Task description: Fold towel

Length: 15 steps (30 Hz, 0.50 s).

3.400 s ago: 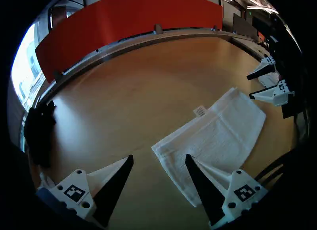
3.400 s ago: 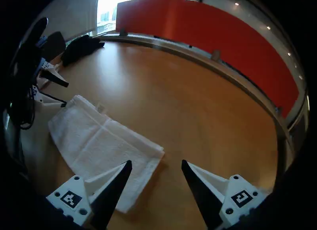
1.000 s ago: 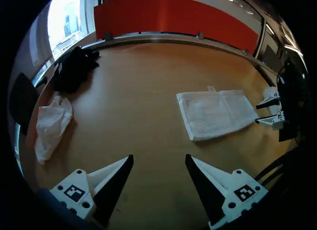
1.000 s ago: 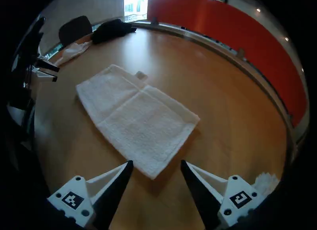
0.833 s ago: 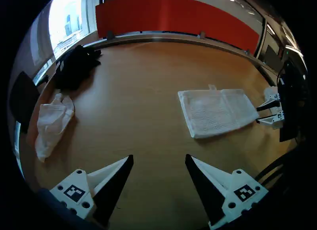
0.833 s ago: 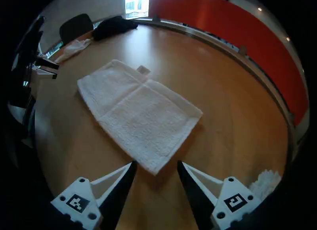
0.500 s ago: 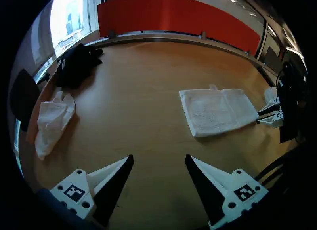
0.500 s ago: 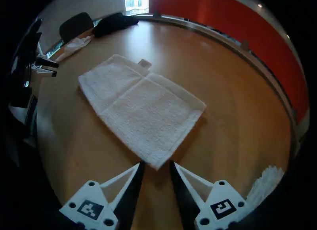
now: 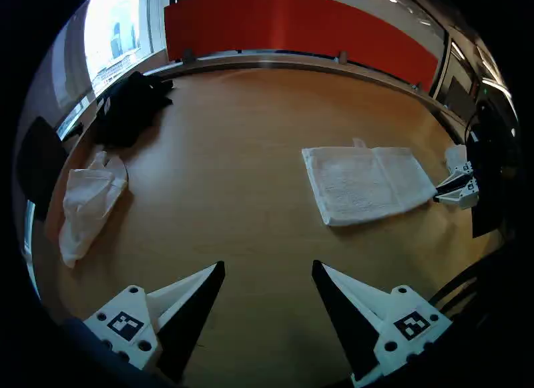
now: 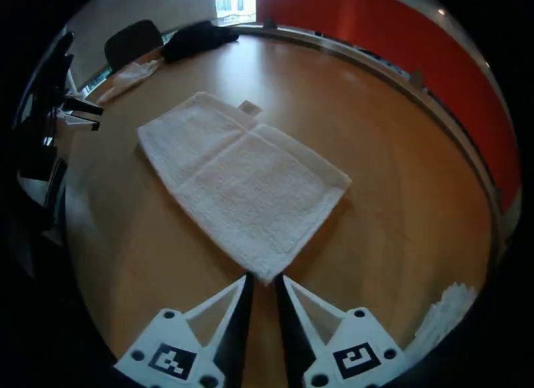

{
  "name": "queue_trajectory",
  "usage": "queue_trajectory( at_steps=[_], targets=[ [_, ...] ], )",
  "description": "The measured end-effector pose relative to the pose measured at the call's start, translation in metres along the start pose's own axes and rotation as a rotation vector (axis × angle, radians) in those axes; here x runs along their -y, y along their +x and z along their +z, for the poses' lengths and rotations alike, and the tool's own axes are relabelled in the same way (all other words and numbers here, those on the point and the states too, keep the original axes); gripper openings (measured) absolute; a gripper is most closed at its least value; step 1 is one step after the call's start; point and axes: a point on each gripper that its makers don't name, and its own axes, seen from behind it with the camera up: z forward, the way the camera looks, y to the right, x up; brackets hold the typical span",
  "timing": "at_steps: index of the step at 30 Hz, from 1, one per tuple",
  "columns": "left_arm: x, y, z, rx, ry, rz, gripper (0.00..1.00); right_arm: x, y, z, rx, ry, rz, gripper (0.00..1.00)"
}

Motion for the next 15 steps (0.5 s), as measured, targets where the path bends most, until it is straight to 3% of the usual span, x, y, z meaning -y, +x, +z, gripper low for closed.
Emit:
queue_trajectory(
  at_steps=[6, 15],
  targets=[
    [-0.001, 0.0, 0.0, 0.0, 0.0, 0.002, 0.97, 0.003, 0.002, 0.0, 0.001, 0.005, 0.01, 0.07],
    [-0.001, 0.005, 0.001, -0.009, -0.003, 0.005, 0.97, 0.007, 0.019, -0.008, -0.038, -0.008, 0.015, 0.06]
  ],
)
